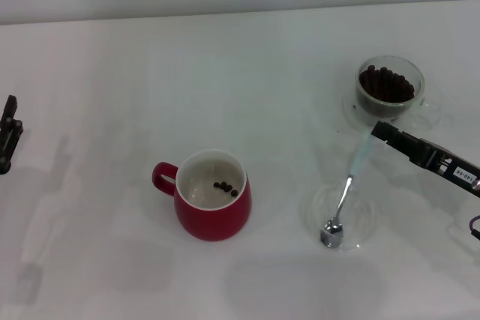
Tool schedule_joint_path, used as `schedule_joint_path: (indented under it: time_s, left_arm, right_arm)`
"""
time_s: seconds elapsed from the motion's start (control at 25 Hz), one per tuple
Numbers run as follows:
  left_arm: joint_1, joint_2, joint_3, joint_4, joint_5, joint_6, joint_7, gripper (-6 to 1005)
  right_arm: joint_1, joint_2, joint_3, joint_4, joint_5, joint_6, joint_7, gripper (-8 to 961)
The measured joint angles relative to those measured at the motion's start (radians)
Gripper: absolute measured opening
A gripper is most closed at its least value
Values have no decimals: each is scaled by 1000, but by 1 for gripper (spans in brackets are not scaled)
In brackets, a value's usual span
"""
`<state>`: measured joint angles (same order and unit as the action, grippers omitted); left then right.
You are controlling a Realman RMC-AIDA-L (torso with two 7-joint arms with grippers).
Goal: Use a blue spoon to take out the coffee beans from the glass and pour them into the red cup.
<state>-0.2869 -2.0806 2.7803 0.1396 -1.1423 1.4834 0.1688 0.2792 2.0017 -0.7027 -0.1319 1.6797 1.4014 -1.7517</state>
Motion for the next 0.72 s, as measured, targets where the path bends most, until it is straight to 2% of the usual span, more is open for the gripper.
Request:
schedule_joint_path:
  time_s: [0.48, 0.72]
  left_arm:
    - [0, 0, -1, 0, 3, 0, 0, 681]
    - [3, 0, -1, 0, 2, 0, 0, 681]
  right_arm:
    - [-2, 0, 5, -6, 1, 0, -5, 231]
    - [-18, 0, 51, -73, 13, 45, -24, 231]
